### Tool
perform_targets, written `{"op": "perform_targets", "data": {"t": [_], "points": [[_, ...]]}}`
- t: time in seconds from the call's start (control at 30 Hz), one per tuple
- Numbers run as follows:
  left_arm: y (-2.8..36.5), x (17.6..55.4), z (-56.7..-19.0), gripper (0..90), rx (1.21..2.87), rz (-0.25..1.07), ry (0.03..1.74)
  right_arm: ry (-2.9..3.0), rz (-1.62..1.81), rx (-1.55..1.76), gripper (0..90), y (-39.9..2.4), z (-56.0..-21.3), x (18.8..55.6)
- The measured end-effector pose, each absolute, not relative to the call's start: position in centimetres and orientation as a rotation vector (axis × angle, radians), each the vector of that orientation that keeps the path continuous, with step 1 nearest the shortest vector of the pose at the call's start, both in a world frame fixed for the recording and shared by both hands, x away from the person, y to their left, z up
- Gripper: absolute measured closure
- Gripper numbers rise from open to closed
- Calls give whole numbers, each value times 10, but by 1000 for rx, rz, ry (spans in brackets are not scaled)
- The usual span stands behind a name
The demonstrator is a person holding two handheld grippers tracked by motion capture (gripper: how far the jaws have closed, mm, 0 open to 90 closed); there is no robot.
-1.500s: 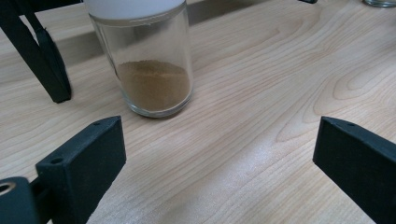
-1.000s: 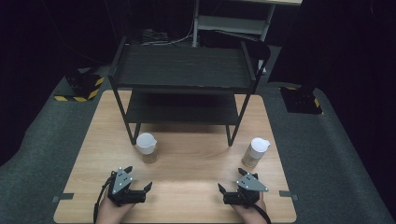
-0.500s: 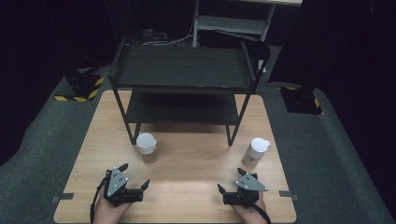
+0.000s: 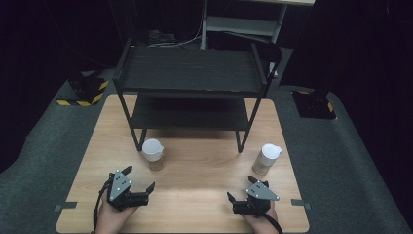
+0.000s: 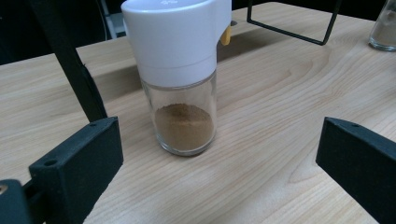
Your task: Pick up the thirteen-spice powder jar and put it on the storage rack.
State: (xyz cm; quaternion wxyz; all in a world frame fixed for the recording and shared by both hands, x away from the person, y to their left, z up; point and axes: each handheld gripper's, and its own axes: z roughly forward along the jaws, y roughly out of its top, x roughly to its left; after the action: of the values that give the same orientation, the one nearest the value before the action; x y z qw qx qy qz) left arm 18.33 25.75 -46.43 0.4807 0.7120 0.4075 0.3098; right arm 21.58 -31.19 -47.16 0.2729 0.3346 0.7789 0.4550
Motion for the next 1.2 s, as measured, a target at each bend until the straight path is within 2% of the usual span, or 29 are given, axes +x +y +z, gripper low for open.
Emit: {"op": "perform_targets", "data": {"t": [0.77, 1.2], "points": [[247, 226, -471, 10, 1676, 722, 1029, 2103, 1229, 896, 13, -313, -471, 217], [239, 244, -479, 61, 1646, 741, 1051, 2102, 1232, 887, 14, -313, -472, 217]]}}
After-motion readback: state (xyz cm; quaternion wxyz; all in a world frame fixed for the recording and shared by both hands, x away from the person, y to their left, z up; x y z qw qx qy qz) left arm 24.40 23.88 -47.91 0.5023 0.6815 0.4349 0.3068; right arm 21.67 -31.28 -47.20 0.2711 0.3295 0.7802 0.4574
